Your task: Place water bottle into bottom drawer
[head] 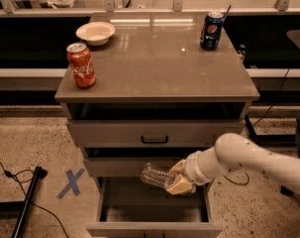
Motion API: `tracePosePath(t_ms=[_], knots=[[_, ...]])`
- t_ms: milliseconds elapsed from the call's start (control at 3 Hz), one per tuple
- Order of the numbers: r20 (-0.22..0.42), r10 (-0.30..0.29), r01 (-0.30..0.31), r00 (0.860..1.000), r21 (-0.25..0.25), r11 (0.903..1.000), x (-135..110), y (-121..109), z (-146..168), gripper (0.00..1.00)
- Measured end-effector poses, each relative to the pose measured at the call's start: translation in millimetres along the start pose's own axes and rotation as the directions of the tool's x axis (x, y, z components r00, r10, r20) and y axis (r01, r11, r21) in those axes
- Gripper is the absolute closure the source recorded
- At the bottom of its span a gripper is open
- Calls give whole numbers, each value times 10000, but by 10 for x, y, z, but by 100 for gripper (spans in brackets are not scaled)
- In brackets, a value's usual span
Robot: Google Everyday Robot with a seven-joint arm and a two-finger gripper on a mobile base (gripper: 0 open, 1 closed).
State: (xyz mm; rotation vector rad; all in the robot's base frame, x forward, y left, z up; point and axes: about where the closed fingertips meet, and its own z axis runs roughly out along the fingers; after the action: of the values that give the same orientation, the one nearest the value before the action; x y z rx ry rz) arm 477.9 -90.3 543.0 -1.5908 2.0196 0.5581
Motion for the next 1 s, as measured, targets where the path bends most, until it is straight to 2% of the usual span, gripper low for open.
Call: tracePosePath(t_ms=[333, 667, 1000], knots=[[707, -762, 701, 9946, 854, 9939, 146, -75, 280, 100], [1903, -1011, 739, 9765, 1453, 9866, 218, -208, 283, 100], [2010, -1179, 892, 9725, 1467, 9852, 270, -204, 280, 100]])
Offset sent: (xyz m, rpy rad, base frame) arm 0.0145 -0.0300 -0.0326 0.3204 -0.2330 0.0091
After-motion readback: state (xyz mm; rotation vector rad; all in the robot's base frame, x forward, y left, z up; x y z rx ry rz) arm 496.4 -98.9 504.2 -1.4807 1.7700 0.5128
